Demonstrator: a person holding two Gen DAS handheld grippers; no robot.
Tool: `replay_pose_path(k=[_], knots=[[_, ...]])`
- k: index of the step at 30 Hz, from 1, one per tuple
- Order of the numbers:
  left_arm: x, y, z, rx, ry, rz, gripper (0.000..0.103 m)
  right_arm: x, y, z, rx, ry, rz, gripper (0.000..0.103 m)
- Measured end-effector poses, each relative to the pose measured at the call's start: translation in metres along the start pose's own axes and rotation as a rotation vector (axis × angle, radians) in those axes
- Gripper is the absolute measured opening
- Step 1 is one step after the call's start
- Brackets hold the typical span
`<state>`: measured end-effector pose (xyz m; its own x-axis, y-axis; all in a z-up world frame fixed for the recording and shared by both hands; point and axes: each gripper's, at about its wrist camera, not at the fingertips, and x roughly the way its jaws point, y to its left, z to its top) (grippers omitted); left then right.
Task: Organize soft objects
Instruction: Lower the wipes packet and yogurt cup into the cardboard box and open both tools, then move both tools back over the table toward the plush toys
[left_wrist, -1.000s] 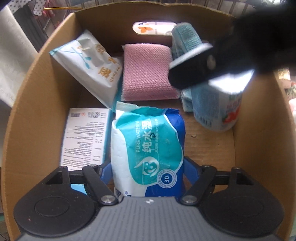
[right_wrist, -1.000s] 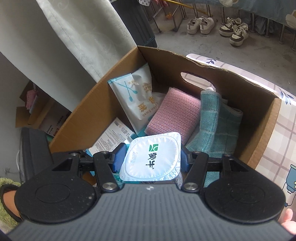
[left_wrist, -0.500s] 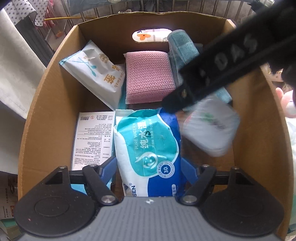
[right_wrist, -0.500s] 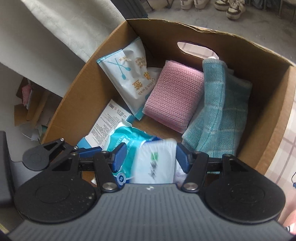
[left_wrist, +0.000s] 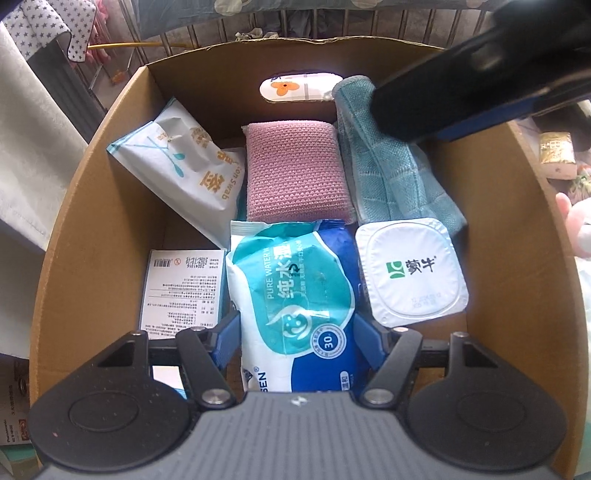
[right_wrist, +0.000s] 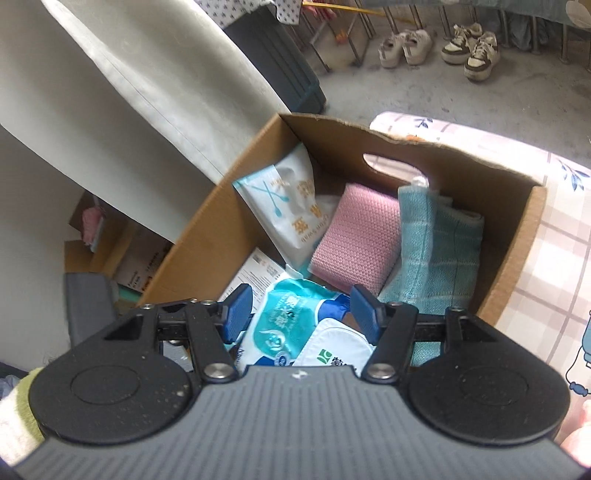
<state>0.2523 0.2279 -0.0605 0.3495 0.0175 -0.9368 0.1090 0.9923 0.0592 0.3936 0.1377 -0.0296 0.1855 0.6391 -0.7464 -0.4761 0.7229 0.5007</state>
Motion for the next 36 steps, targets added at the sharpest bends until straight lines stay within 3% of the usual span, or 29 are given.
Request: replay_pose_path(k=[3,6,13,18,22,27,32,36], knots=[[-0.006,0.0,0.0,0.001,-0.011,0.048,0.081,-0.021,-0.005,-0.002,0.023,-0.033,0.062,0.059],[-0.022,0.004,-0.003,-0.021,-0.045,0.051,0.087,-0.047,-0.007,-0.005,0.04,-0.069,0.12,0.061],[-0.087,-0.004,-0.017,-0.084,-0.166,0.063,0.087,-0.132,-0.009,-0.035,0.027,-0.168,0.181,0.07],[-0.149,-0.031,-0.033,-0.086,-0.294,0.04,0.089,-0.218,-0.03,-0.084,0.015,-0.276,0.178,0.074],[-0.185,-0.073,-0.036,-0.055,-0.345,0.007,0.092,-0.282,-0.066,-0.134,0.053,-0.358,0.127,0.076],[-0.195,-0.146,-0.024,0.053,-0.347,-0.047,0.093,-0.33,-0.12,-0.194,0.144,-0.407,0.061,0.077],[-0.172,-0.224,0.003,0.161,-0.301,-0.11,0.093,-0.336,-0.174,-0.236,0.25,-0.397,0.035,0.077],[-0.143,-0.271,0.029,0.24,-0.257,-0.133,0.093,-0.318,-0.204,-0.247,0.271,-0.375,-0.026,0.077]])
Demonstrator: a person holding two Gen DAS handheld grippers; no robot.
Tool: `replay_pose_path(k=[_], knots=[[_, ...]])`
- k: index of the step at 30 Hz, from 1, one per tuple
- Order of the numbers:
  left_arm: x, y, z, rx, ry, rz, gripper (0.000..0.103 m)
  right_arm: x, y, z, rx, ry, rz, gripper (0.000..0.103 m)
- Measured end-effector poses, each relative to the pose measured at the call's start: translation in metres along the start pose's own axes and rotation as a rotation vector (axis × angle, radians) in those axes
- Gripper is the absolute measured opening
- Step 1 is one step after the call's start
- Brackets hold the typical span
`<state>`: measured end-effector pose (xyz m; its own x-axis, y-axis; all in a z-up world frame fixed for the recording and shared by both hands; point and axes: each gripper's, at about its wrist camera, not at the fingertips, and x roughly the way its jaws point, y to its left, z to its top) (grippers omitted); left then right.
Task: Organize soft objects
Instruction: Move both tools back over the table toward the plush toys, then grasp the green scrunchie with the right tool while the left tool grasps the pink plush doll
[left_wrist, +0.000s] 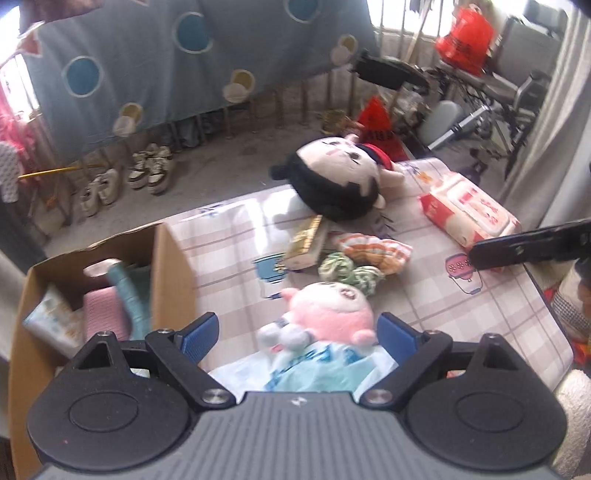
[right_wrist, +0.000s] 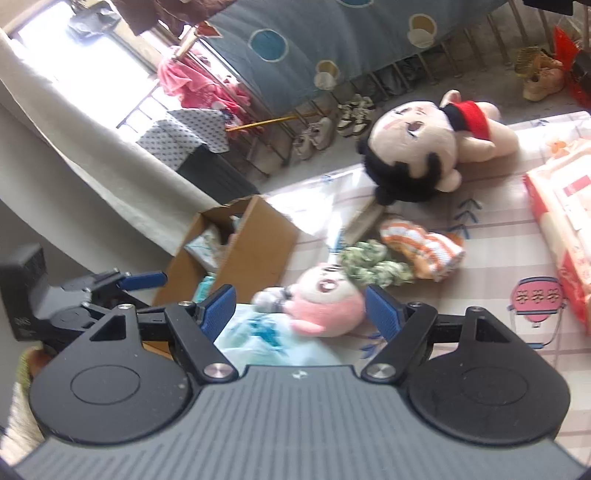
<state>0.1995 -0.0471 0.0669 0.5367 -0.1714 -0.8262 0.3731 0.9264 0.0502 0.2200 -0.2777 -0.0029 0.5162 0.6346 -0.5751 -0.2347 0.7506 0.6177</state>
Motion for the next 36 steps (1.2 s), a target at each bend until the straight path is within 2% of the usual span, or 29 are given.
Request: replay_pose_path(k=[4,8,14,17,23,32,35,36], knots=[[0.037,-0.014,0.015,0.04,0.052,-0.011,0.093,0.029,-0.019,0.003,-0.021,0.03,-0.055,0.077],[0.066,-0.012,0.024,0.048,0.108,-0.041,0.093,0.061,-0.03,0.014,-0.011,0.082,-0.004,0.077],[0.105,-0.013,0.029,0.077,0.186,-0.076,0.093,0.104,-0.034,0.027,-0.055,0.136,-0.001,0.068],[0.118,-0.014,0.029,0.09,0.216,-0.086,0.093,0.128,-0.039,0.034,-0.056,0.174,-0.005,0.062],[0.136,-0.017,0.028,0.117,0.262,-0.078,0.093,0.166,-0.051,0.041,-0.04,0.234,-0.031,0.062],[0.157,-0.024,0.022,0.131,0.312,-0.095,0.093,0.201,-0.065,0.039,0.009,0.281,-0.007,0.063],[0.157,-0.028,0.023,0.147,0.299,-0.092,0.09,0.201,-0.067,0.037,-0.001,0.267,-0.01,0.054],[0.156,-0.029,0.023,0.154,0.295,-0.09,0.089,0.201,-0.068,0.036,-0.006,0.263,-0.012,0.045]])
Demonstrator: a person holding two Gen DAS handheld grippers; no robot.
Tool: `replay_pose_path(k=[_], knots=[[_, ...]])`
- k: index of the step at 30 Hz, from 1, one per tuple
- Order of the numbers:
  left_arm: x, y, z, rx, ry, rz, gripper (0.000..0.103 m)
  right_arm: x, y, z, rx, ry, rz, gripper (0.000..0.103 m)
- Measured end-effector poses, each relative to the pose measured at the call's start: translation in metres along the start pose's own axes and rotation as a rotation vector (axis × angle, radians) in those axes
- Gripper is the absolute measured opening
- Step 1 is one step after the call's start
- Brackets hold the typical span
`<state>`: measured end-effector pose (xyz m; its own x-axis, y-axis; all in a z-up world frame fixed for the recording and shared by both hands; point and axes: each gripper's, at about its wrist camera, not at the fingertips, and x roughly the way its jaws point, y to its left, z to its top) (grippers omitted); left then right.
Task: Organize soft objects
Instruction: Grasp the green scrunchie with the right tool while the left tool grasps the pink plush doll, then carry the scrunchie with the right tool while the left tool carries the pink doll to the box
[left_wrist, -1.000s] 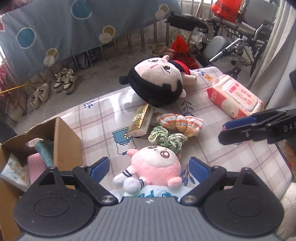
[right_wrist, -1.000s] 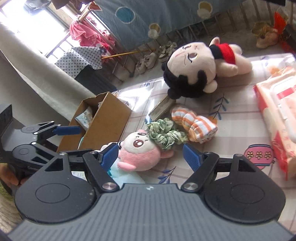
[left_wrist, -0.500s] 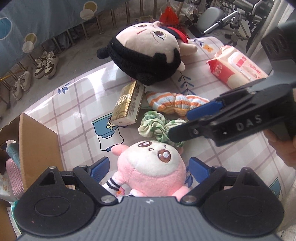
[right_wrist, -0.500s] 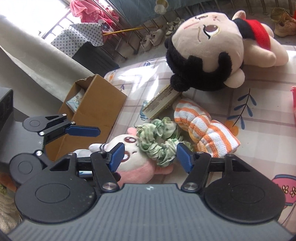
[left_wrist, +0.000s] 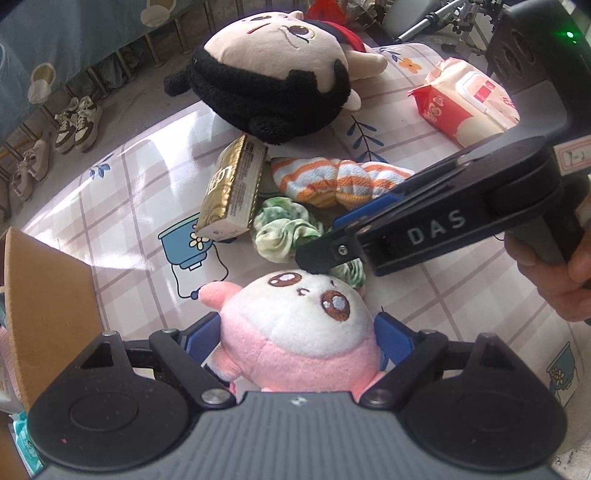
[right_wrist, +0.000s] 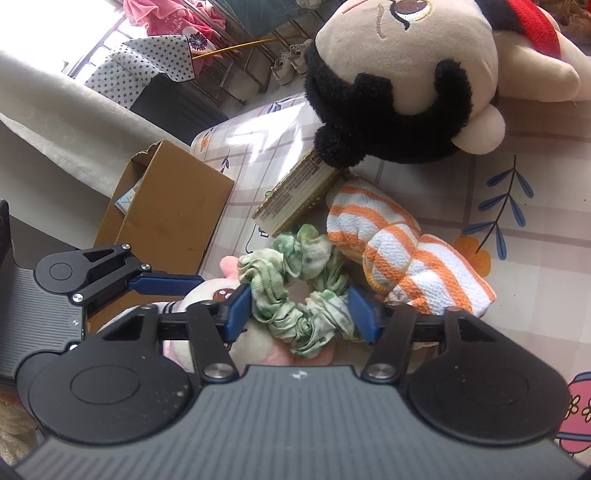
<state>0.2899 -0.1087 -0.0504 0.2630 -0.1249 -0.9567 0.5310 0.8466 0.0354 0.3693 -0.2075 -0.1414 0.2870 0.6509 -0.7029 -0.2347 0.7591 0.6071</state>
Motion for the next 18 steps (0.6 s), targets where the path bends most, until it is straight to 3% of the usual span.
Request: replay_pose_path(k=[3,4,11,18], knots=[[-0.002,-0.003,0.0,0.019,-0.013,0.008,0.085,0.003,-0.004,-0.002,0.011,0.005,0.015,0.015],[-0.002,-0.004,0.0,0.024,-0.016,0.011,0.084,0.005,-0.005,-0.003,0.02,0.008,0.025,0.012],[-0.019,-0.002,0.0,0.025,-0.066,0.017,0.081,-0.013,-0.011,-0.007,0.071,-0.066,0.121,0.006],[-0.062,0.004,-0.004,-0.01,-0.176,0.004,0.081,-0.059,-0.002,-0.006,0.088,-0.164,0.181,0.006]])
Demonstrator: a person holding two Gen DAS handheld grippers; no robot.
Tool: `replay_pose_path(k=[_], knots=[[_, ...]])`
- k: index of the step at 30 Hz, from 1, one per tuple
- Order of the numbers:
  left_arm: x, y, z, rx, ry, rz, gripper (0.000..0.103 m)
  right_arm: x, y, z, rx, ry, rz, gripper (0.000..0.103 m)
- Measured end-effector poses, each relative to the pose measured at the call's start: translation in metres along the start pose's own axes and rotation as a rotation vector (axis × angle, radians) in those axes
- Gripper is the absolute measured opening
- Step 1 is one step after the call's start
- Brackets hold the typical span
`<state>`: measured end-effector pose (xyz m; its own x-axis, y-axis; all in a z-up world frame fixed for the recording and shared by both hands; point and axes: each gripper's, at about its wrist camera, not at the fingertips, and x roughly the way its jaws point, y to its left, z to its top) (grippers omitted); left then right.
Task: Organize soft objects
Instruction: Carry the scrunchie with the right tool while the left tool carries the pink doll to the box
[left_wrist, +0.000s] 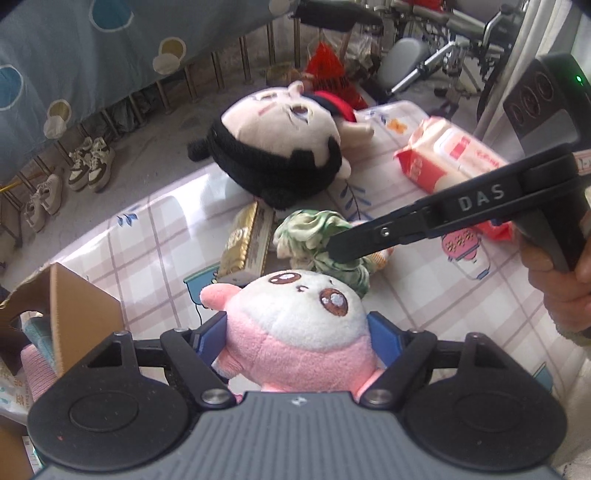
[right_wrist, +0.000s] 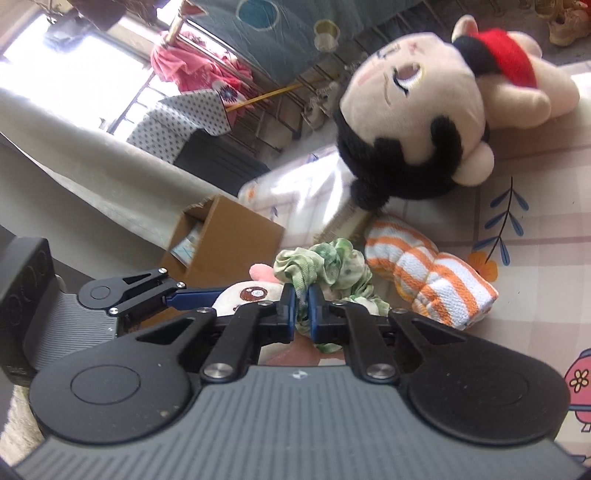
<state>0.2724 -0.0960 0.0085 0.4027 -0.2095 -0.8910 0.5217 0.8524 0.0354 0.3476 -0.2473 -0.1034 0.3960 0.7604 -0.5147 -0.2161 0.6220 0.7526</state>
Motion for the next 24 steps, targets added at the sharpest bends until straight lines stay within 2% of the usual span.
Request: replay_pose_path(k=[5,12,18,24], knots=[[-0.045,0.002,-0.008,-0.035,-0.086,-0.003,0.081,-0.035,0.032,0.0,-0.026,-0.052,0.048,0.006],[-0.128,0.021,-0.042,-0.115,-0.205,0.051,0.081,-0.052,0.121,-0.005,-0.14,-0.074,0.106,0.006],[-0.19,0.06,-0.09,-0.219,-0.29,0.13,0.081,-0.034,0.208,-0.012,-0.242,-0.036,0.198,0.006],[-0.204,0.107,-0.14,-0.334,-0.293,0.166,0.081,0.021,0.273,-0.023,-0.28,0.062,0.247,0.006]])
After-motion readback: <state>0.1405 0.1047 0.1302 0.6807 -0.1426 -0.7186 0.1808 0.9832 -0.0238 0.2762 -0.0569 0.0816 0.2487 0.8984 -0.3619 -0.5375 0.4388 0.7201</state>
